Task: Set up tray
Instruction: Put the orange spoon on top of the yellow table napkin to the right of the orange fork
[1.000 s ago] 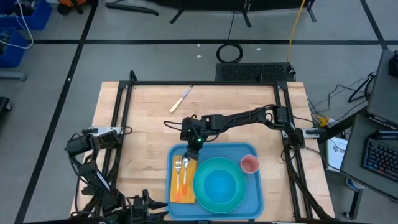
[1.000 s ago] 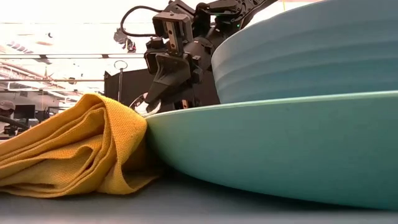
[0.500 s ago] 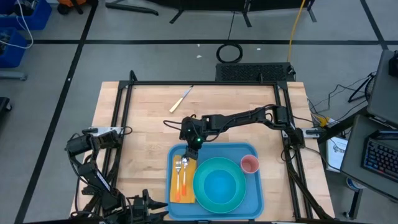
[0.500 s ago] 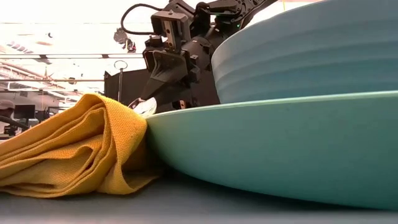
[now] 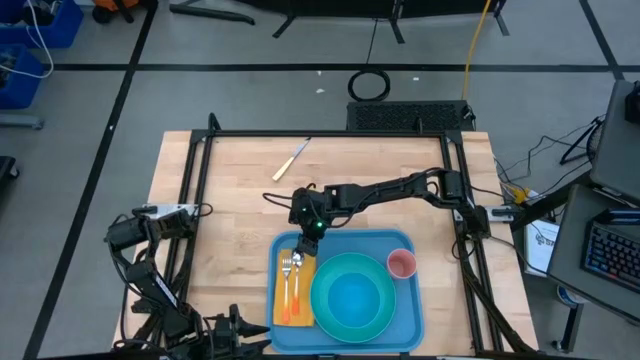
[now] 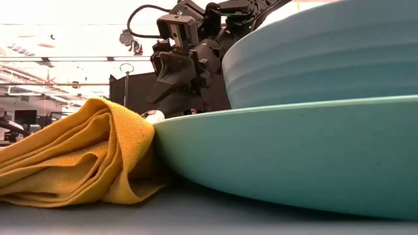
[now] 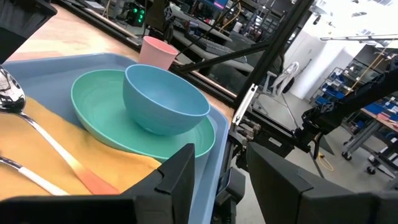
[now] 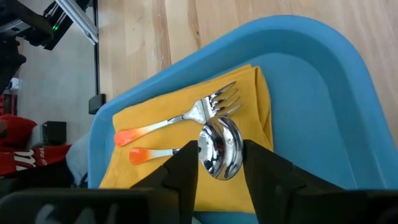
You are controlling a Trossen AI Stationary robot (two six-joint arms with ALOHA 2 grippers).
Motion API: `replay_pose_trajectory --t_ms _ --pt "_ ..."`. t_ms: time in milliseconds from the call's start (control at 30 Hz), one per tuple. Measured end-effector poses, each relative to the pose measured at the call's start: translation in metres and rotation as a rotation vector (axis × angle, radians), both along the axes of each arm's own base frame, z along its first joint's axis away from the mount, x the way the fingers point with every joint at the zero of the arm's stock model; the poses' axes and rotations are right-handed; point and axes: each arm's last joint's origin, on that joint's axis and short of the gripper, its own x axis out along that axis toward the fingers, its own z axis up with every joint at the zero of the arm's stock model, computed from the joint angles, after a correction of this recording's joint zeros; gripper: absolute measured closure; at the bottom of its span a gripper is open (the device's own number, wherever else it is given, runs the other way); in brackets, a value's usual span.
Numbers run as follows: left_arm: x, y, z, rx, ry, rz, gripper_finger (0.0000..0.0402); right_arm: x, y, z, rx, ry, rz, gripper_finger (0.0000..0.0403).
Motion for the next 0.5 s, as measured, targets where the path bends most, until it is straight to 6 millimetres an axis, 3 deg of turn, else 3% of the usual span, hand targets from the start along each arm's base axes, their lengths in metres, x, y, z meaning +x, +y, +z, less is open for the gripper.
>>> replay_pose_trajectory --t_ms 500 --pt "-0.0001 0.0000 0.0001 -0.001 0.000 -0.001 0.0252 0.0003 -0.0001 0.0002 -0.007 -0.009 0.005 0.0272"
